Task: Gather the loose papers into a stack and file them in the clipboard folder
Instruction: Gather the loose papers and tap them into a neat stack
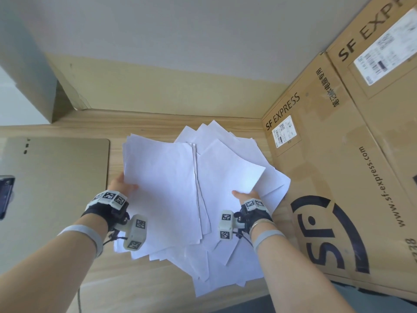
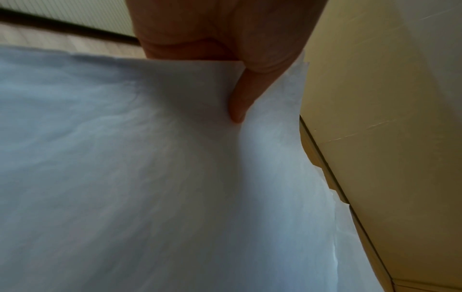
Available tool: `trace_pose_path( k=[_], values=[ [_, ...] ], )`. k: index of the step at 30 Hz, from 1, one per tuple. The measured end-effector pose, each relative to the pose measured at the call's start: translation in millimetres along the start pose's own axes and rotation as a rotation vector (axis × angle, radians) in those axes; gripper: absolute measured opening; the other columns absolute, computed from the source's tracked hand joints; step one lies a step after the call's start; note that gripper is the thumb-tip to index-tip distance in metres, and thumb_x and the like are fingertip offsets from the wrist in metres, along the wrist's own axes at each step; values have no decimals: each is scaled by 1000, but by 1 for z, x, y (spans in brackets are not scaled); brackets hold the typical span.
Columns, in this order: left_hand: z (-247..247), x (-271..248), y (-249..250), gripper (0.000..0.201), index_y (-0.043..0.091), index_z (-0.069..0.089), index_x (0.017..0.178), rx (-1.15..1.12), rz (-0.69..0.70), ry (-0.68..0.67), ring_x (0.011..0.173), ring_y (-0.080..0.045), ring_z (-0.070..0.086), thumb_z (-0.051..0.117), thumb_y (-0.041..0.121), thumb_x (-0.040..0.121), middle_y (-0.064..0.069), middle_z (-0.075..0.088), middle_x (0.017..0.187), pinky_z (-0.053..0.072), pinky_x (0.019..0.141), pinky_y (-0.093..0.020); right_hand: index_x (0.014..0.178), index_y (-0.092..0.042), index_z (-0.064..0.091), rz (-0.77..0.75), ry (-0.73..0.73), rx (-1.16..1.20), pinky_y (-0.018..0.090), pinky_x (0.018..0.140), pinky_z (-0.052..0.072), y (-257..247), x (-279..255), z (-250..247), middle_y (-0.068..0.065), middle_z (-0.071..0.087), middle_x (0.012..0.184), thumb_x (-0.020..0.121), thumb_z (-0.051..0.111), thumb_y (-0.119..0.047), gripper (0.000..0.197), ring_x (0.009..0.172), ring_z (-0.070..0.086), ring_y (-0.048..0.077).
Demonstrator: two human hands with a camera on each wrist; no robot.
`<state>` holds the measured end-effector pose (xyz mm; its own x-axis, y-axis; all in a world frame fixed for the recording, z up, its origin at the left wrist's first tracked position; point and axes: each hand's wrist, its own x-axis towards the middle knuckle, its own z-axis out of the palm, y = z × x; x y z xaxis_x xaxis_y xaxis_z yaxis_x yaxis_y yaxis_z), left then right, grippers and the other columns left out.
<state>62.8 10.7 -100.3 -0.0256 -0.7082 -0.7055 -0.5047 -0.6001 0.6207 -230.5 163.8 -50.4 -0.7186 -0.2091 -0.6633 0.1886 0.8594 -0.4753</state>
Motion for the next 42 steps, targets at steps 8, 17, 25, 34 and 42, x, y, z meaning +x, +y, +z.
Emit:
trace_pose_path(
  k=[8,17,25,34,42],
  values=[
    [-9,-6,2,51,7,46,134,32,0,-6,114,-39,56,54,-3,85,-23,58,127,40,87,-34,113,-4,61,-287,164,26,27,77,40,-40,11,-21,11,60,100,91,46,-10,27,90,55,27],
    [-13,-11,7,51,7,44,136,98,-12,53,118,-37,54,50,-5,87,-22,56,130,38,87,-31,119,3,57,-365,212,146,42,97,47,-74,27,-33,21,62,120,90,51,-11,33,109,59,36],
    [-20,-4,4,56,13,39,141,194,-19,38,116,-38,54,45,-5,88,-22,56,129,37,82,-32,119,1,58,-391,298,138,33,94,42,-77,27,-27,20,58,127,96,39,-8,30,117,54,36],
    [-24,-2,5,57,12,40,140,182,-19,22,115,-38,55,45,-7,87,-23,57,128,38,82,-31,101,0,61,-435,171,-5,31,79,43,-91,20,-21,19,64,99,94,42,-10,23,97,58,32],
    [-15,-8,14,47,4,38,139,150,34,8,121,-38,51,46,19,95,-24,51,135,38,96,-37,113,-11,63,-501,-222,-320,26,77,45,-61,-30,76,16,66,112,86,48,-10,31,100,62,30]
  ],
)
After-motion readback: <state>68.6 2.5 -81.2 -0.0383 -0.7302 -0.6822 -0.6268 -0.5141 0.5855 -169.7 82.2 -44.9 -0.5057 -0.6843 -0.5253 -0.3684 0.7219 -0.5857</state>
